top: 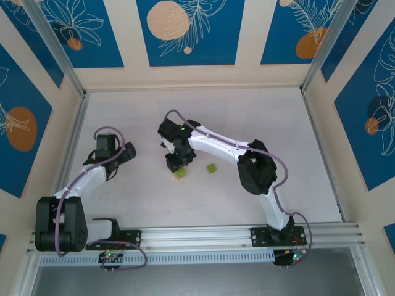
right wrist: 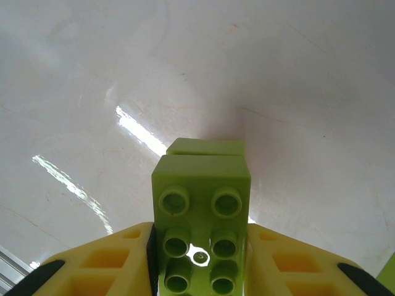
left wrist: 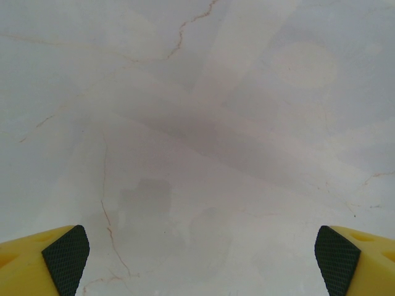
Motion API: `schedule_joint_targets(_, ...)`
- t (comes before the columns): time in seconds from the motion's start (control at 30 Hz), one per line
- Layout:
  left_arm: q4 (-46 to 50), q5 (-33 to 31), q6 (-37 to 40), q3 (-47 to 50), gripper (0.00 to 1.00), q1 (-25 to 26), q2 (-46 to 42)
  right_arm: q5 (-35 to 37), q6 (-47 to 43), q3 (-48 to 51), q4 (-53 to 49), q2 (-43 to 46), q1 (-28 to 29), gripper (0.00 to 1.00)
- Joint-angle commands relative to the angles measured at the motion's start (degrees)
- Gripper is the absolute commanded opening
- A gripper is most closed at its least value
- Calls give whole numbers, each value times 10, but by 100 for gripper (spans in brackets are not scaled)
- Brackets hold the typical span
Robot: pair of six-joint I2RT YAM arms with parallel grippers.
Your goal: Assemble a carrot with lego
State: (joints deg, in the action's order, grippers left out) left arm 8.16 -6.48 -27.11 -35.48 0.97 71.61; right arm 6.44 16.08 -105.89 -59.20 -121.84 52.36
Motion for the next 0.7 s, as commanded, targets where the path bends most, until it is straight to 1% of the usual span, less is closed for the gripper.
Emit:
schedule_joint_targets(0.0,1,2,-6,6,97,-9,-12,0,12,22,-19,-14,12,36)
schedule_joint_targets(0.37,-1,2,-5,11,97,-9,-15,17,18,31,-31,-40,26,36)
schedule_joint_targets(0.67,-3,2,-5,16,97,-9,-18,3,22,70,-17,-65,31,35)
